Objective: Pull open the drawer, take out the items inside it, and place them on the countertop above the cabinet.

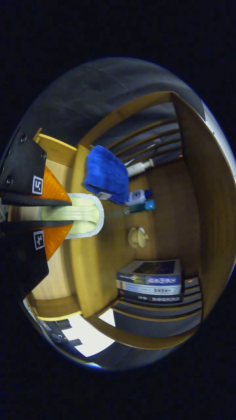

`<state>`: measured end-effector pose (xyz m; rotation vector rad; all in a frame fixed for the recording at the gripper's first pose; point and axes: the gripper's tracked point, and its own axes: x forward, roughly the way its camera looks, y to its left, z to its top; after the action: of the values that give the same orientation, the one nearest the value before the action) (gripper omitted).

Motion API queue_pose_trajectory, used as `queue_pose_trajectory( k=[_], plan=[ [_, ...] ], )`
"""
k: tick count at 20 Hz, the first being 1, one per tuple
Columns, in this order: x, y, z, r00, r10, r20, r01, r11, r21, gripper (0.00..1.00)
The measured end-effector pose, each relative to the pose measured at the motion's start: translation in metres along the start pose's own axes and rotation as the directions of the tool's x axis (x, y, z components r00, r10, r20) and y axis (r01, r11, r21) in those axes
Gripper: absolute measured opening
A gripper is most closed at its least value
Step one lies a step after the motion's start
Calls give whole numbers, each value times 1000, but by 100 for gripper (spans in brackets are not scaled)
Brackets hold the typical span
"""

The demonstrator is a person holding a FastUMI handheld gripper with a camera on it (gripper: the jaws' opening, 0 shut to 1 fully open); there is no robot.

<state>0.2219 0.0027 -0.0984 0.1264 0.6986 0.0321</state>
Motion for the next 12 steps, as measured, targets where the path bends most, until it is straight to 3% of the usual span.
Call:
queue_pose_trajectory(
  k=[4,12],
  plan=[
    [40,-11,35,999,-52,15,52,999,-5,26],
    [104,-14,29,995,-93,-38,93,996,-14,26]
  ],
)
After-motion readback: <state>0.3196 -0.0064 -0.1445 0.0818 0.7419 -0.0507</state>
